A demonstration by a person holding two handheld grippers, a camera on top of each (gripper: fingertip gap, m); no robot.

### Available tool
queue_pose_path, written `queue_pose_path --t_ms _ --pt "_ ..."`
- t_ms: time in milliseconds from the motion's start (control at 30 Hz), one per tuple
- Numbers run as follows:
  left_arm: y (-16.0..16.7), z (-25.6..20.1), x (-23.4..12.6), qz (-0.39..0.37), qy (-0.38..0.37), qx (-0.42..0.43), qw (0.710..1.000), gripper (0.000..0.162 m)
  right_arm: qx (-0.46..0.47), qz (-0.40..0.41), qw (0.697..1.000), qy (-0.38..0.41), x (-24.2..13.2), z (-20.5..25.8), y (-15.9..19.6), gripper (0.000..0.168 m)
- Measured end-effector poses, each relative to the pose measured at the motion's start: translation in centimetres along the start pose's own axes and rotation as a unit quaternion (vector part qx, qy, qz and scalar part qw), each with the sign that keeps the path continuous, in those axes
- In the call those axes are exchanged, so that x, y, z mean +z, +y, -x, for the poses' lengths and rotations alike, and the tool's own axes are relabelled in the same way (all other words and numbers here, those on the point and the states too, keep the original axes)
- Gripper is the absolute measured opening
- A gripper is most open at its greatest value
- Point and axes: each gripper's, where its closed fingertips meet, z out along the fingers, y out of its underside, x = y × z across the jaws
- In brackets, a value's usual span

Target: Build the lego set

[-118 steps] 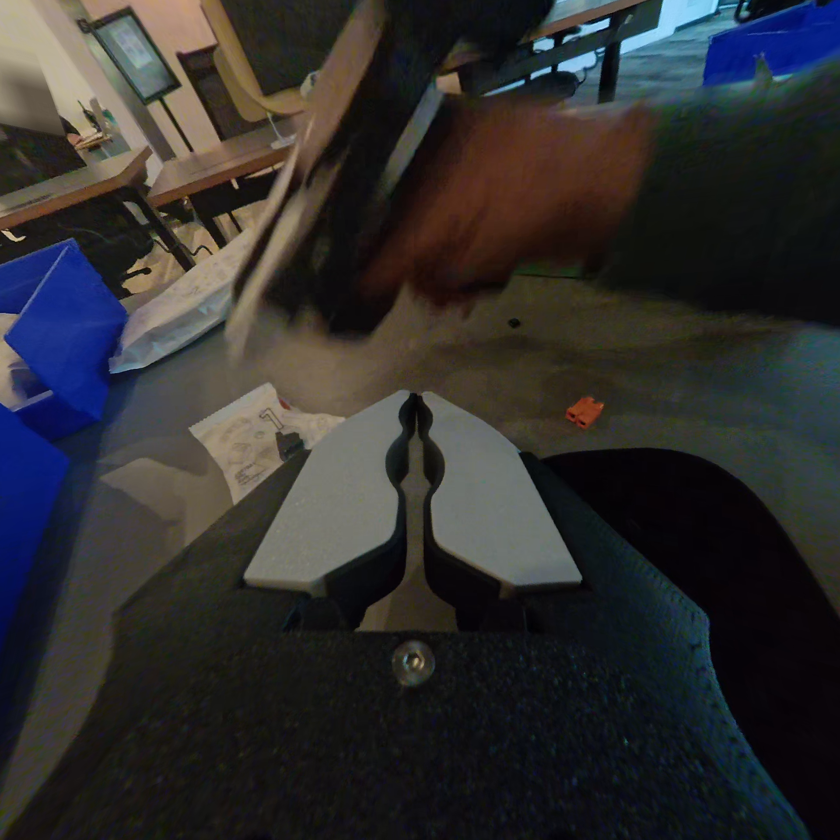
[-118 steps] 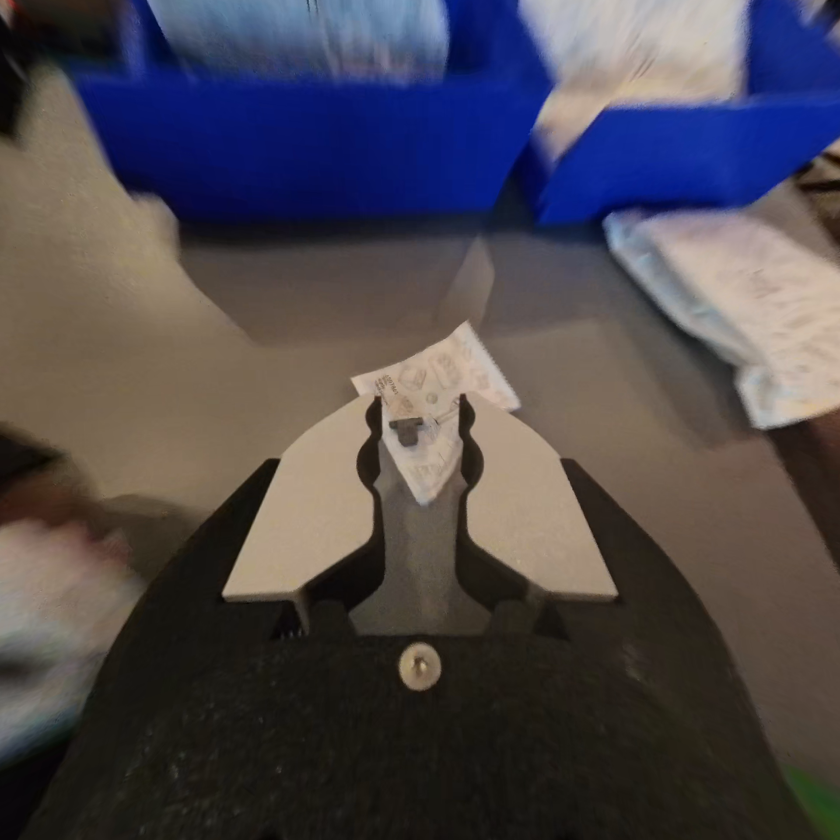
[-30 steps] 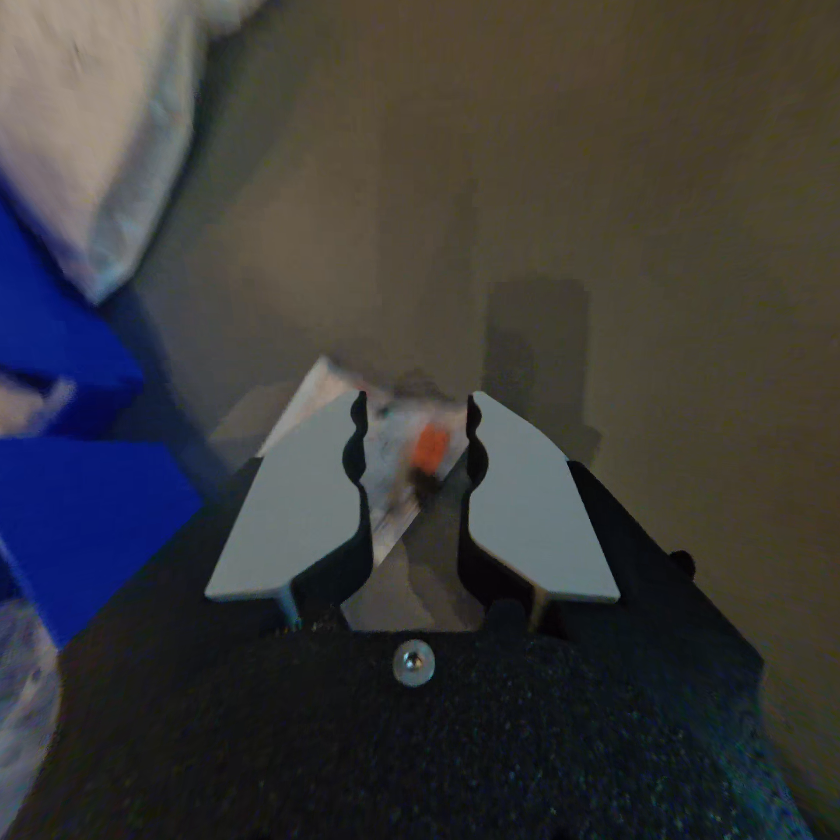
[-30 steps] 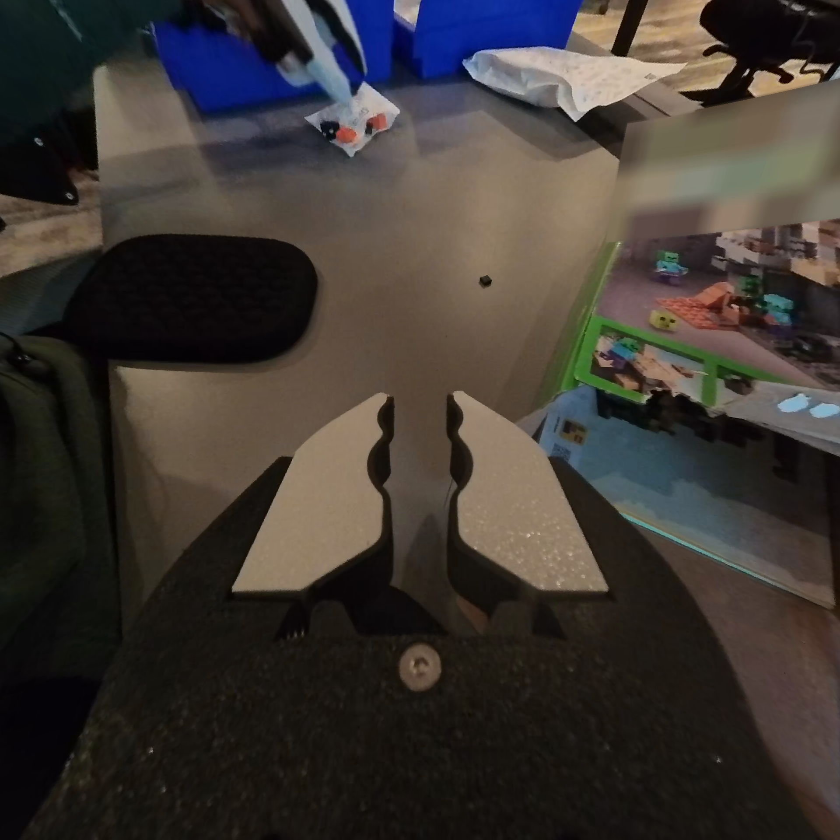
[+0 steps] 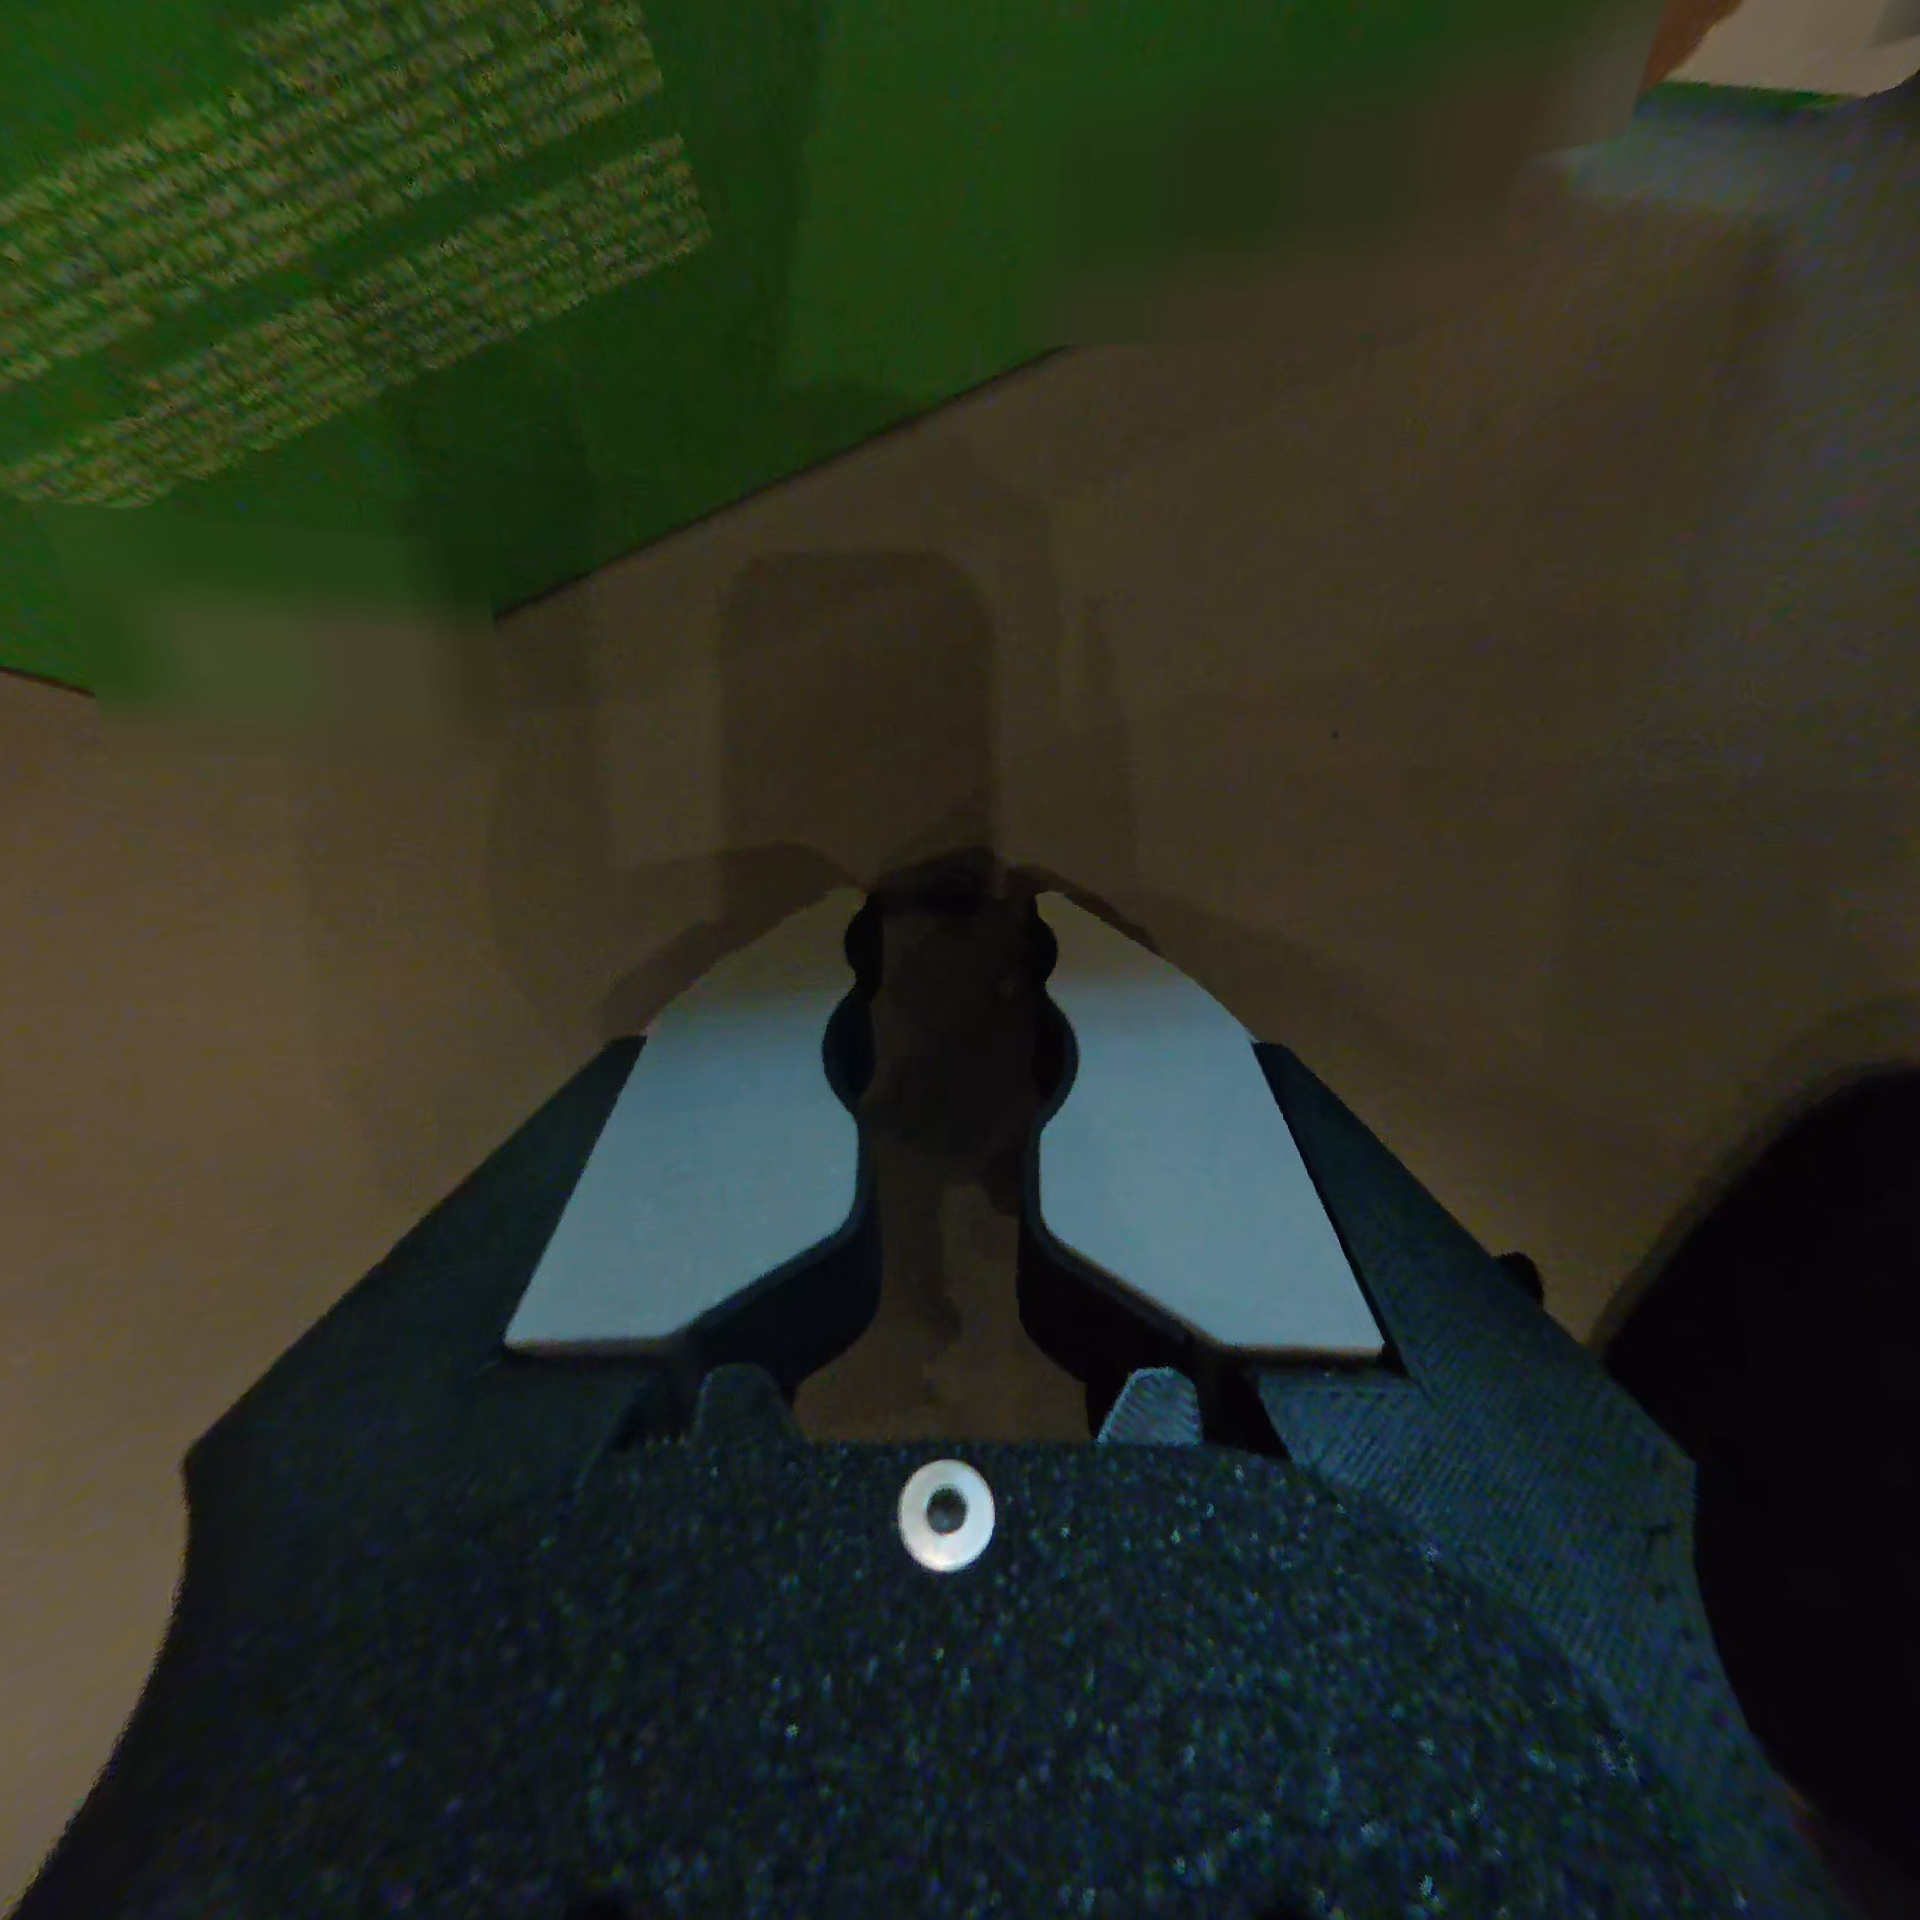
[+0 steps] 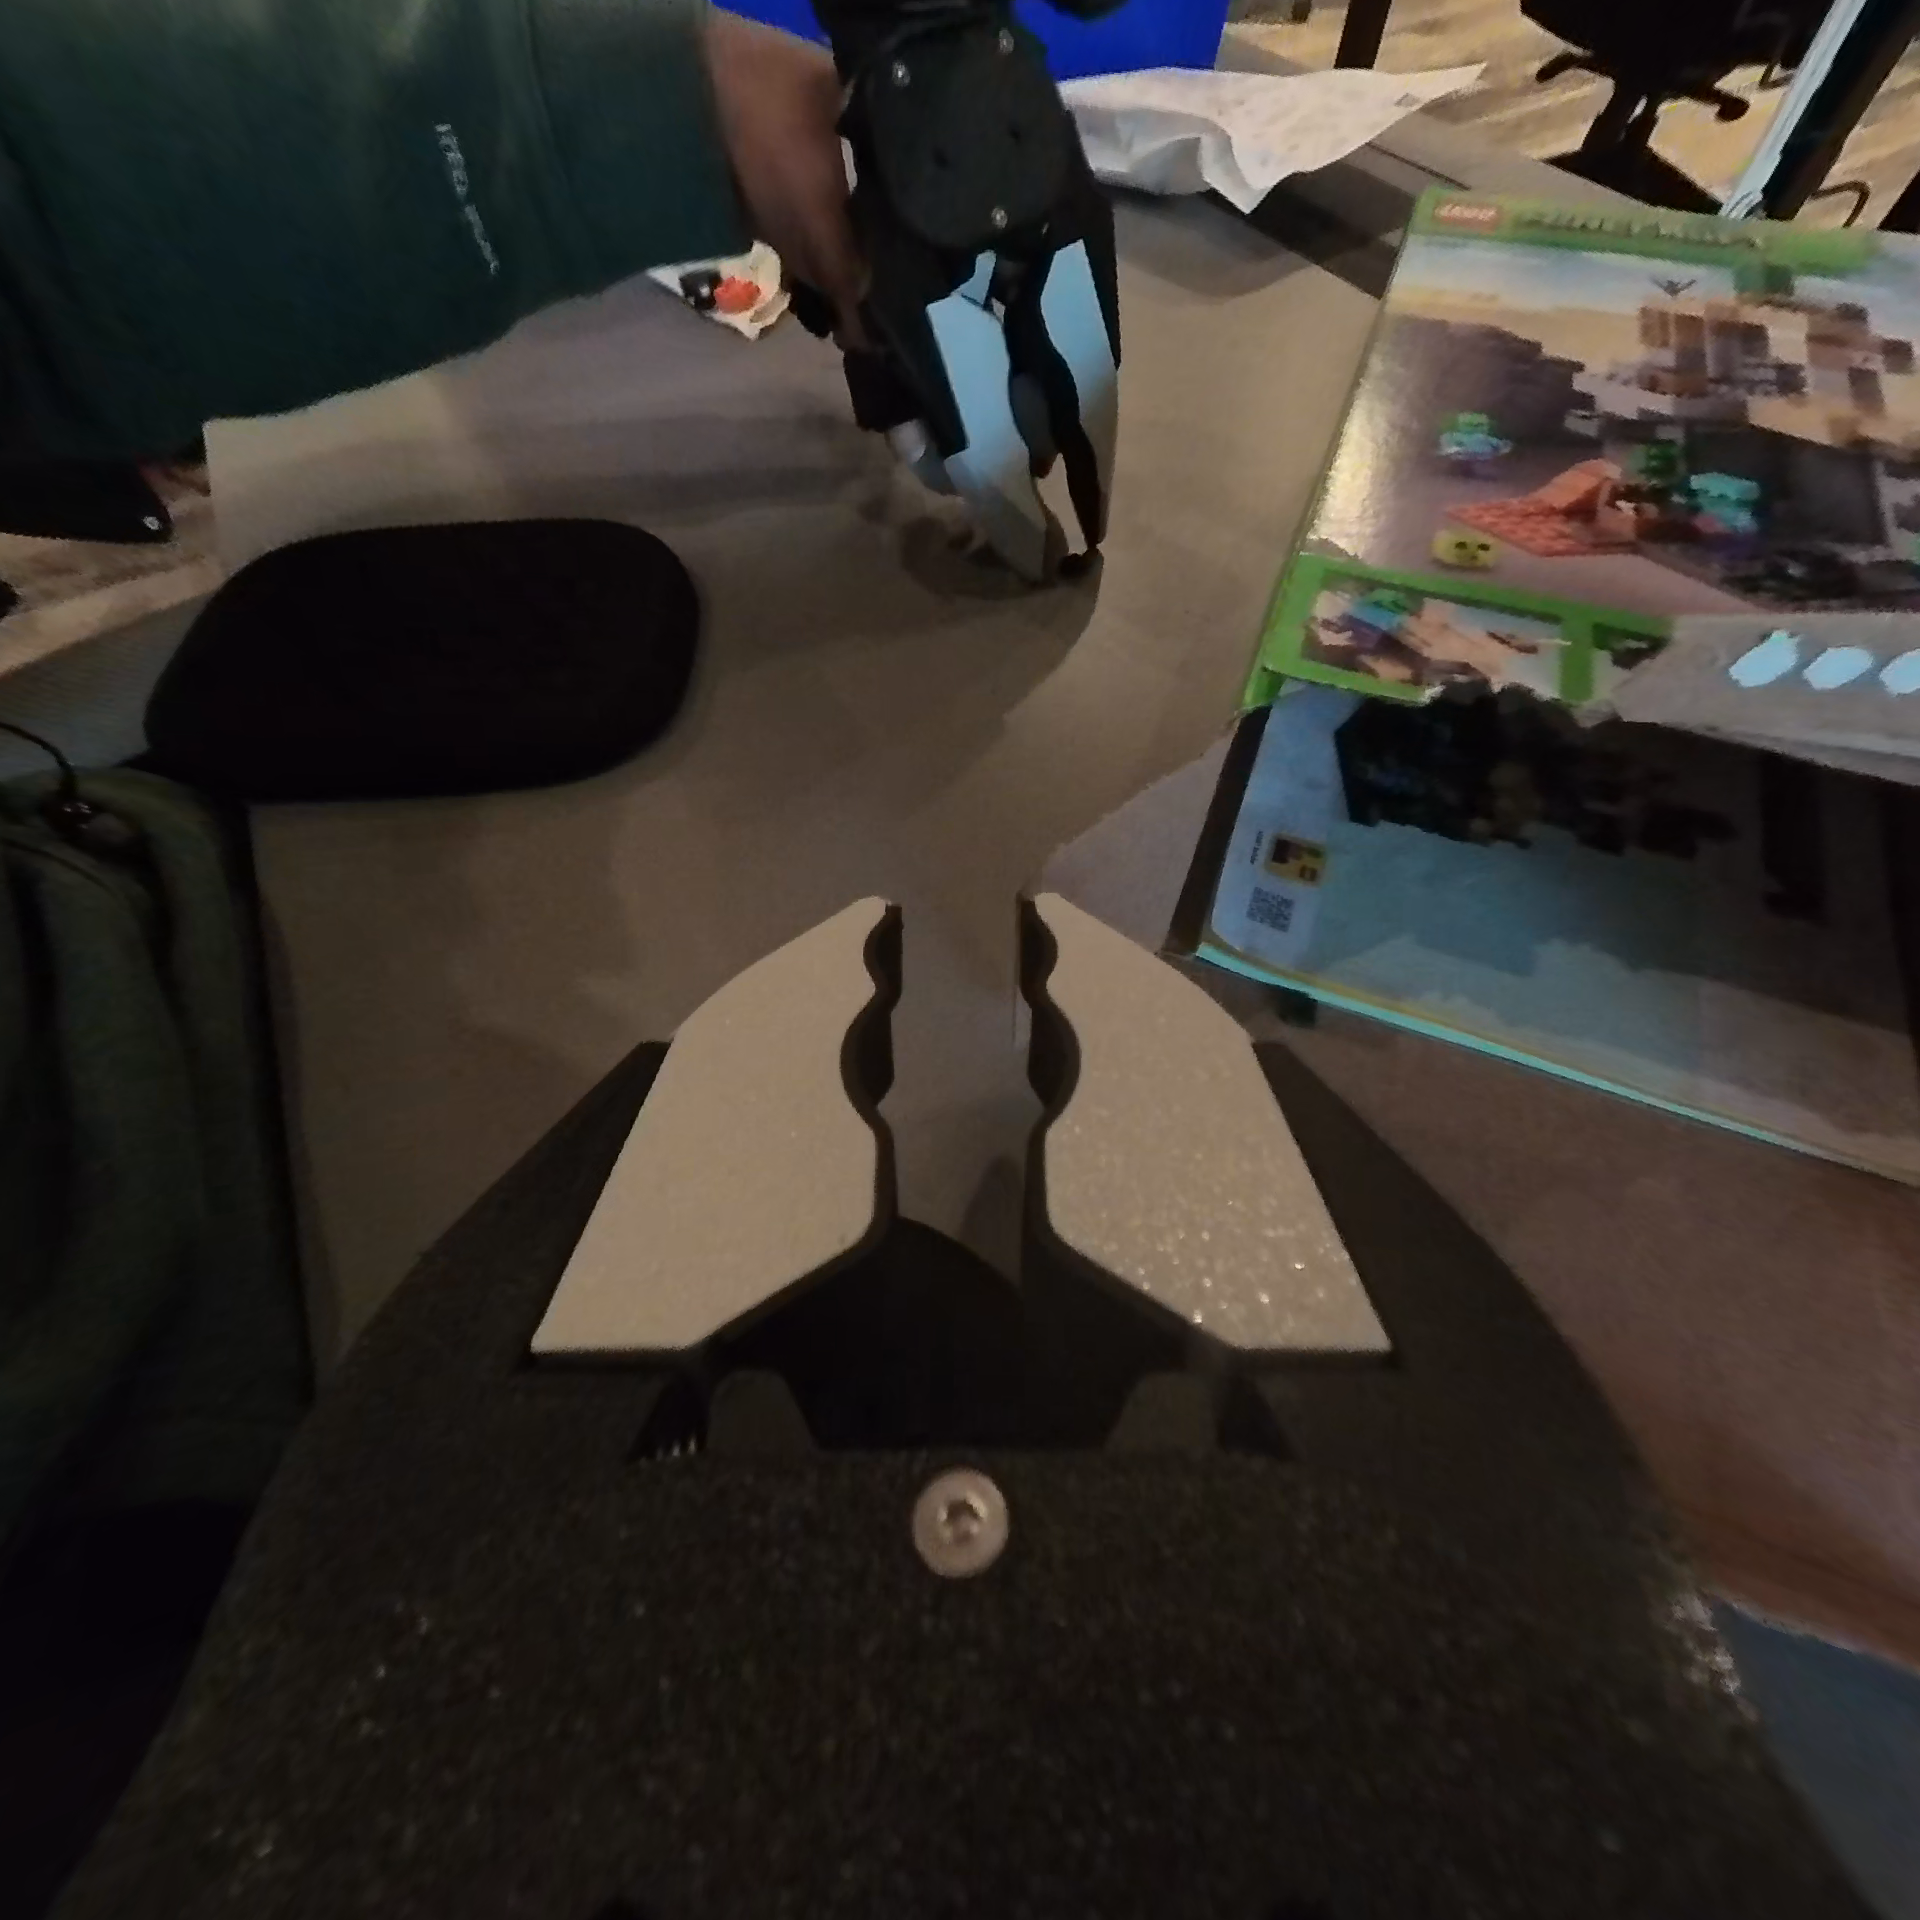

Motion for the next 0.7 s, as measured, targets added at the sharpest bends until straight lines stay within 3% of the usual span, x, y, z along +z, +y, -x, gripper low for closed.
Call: queue_pose_path --t_ms 233,500,700 --pt "-0.3 -0.4 0.2 -0.001 0.007 0.013 1.0 0.01 0.0 -0.006 1.0 -0.001 0.1 0.1 -0.2 0.021" --pt "-0.1 -0.3 0.0 -0.008 -0.018 0.024 1.0 0.008 0.004 -0.01 1.0 0.004 -0.3 0.2 -0.1 0.021" --pt "1.7 -1.0 -3.4 -0.038 -0.067 -0.001 0.997 0.008 0.006 -0.013 1.0 0.006 -0.6 -0.1 -0.1 0.021"
